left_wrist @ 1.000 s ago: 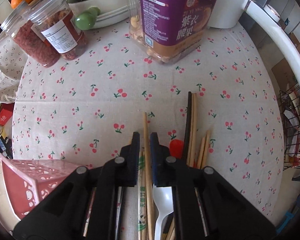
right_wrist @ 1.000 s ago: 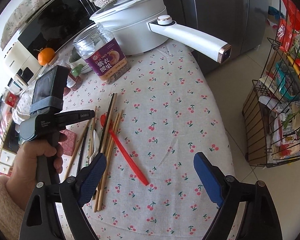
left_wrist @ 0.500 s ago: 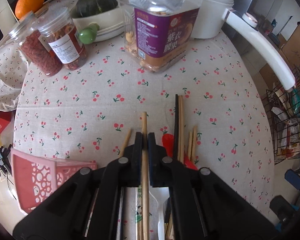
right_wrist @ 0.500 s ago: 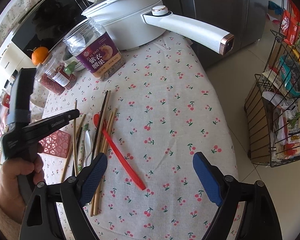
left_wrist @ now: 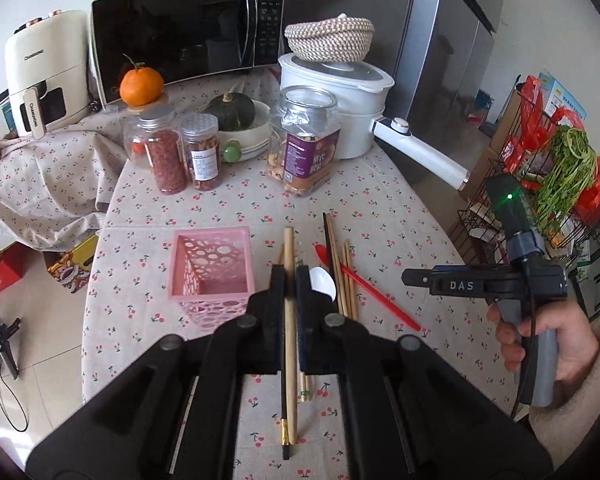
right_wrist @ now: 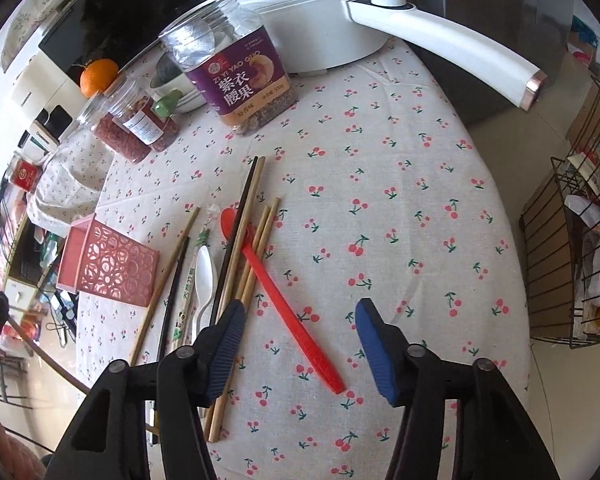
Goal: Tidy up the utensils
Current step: 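Grasp another wooden chopstick with the right tool while the left tool lifts its chopstick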
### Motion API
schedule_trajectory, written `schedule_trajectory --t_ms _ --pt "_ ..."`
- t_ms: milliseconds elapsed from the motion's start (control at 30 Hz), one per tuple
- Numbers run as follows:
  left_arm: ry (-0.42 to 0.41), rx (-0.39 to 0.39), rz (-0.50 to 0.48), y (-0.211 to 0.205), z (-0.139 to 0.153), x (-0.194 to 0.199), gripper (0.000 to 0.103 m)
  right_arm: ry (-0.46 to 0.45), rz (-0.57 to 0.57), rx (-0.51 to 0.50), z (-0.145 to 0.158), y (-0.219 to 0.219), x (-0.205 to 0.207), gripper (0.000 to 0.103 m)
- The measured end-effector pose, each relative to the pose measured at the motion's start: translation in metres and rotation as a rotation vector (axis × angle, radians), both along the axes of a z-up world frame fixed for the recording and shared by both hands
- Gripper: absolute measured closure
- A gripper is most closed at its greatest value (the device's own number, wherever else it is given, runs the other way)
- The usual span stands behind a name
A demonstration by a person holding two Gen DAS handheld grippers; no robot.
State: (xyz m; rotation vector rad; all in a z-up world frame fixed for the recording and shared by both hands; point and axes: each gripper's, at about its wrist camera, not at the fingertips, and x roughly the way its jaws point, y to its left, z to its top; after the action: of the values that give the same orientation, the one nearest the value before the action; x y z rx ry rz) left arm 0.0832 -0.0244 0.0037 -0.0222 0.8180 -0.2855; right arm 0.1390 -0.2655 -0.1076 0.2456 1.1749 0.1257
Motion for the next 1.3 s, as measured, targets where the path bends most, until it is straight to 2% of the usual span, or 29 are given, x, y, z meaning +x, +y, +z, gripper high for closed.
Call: schedule_trajectory --t_ms 100,233,333,433,500,600,733,800,900,1067,1133,1233,1300 --pt "-0.007 -0.042 -0.008 0.015 0.005 -0.002 0.097 0.011 0.039 0.021 -0.009 0.014 0.012 0.061" --pt "-0.011 -0.056 -0.004 0.031 0.002 -0.005 0.097 0.012 0.054 0.058 -0.021 0.026 0.040 0.065" --pt "-0.010 -0.063 -0.003 0.043 0.001 -0.005 0.097 -0.019 0.041 0.060 -0.027 0.026 0.061 0.068" --pt "-0.007 -0.073 0.004 0.053 0.001 -0.005 0.097 -0.027 0.048 0.120 -0.036 0.028 0.078 0.073" --pt "-0.009 -0.074 0.008 0.058 0.001 -0.005 0.097 -0.032 0.078 0.109 -0.042 0.037 0.086 0.076" --pt "-0.005 -0.075 0.010 0.060 0.000 -0.003 0.097 -0.026 0.102 0.083 -0.052 0.045 0.095 0.083" --pt "-0.006 -0.074 0.008 0.061 0.000 -0.003 0.097 -0.048 0.103 0.162 -0.056 0.041 0.099 0.090" --pt "-0.008 -0.071 0.006 0.061 -0.001 -0.003 0.097 -0.054 0.106 0.189 -0.058 0.041 0.099 0.096" --pt "-0.005 -0.074 0.008 0.061 0.000 -0.001 0.097 -0.069 0.107 0.209 -0.055 0.039 0.095 0.099" --pt "-0.016 -0.079 0.011 0.060 0.003 -0.003 0.097 -0.113 0.113 0.200 -0.029 0.034 0.075 0.100" --pt "-0.023 -0.080 0.013 0.059 0.005 -0.004 0.097 -0.127 0.120 0.162 -0.018 0.035 0.070 0.100" --pt "-0.027 -0.084 0.018 0.058 0.007 -0.007 0.097 -0.107 0.114 0.089 -0.016 0.041 0.073 0.095" --pt "-0.033 -0.078 0.020 0.057 0.008 -0.009 0.097 -0.088 0.101 0.086 -0.022 0.042 0.080 0.075"
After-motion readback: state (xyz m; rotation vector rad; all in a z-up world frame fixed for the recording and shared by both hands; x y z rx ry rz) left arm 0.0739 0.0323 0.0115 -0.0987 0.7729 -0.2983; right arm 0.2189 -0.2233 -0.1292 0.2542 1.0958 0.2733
